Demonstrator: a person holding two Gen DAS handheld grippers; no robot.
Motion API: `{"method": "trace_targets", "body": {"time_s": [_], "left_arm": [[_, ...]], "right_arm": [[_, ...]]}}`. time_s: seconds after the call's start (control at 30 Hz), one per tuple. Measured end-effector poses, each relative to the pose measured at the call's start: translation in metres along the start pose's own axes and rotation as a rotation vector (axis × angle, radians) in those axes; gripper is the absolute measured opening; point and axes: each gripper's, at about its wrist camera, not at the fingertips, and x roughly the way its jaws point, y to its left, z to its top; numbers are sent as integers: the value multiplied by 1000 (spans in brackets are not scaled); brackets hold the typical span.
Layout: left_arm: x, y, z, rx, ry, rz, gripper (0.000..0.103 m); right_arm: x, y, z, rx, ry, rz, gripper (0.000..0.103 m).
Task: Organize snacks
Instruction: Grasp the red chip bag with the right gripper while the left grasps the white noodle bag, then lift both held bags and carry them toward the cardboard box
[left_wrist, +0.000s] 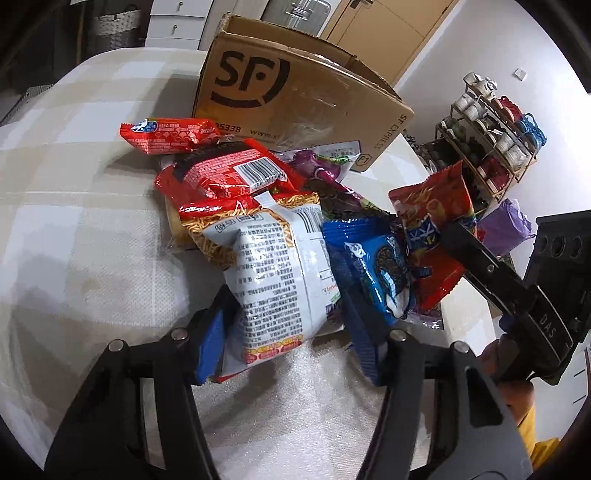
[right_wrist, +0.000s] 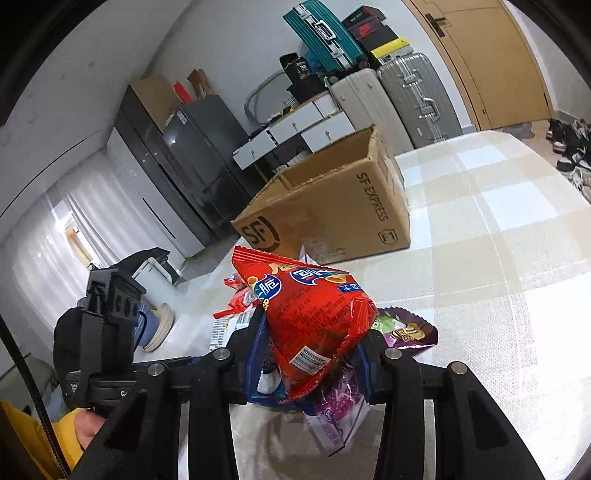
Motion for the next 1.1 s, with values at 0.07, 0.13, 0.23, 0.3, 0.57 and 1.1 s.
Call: {"method": "trace_targets", "body": {"time_s": [0.07,0.13,0.23,0.3,0.57,1.1], "left_arm": [[0,-1,1,2,0,0,51],[-1,0,2,-2,0,6,47],[-2,3,-1,-9,-2,1,44],[-7,6,-6,-8,-6,8,42],[-32,5,-21,47,-41,37,39],[-113,3,-28,82,-200,108,39]], "right_arm": [[-3,1,0,-1,-8,10,41],[-4,2,0,-9,-15,16,41],[-5,4,-1,-9,-15,30,41],[-5,1,0,-1,-19,36,41],[-10,5,-1,-16,-39,52,41],[-34,33,-3,-121,-124,172,41]]}}
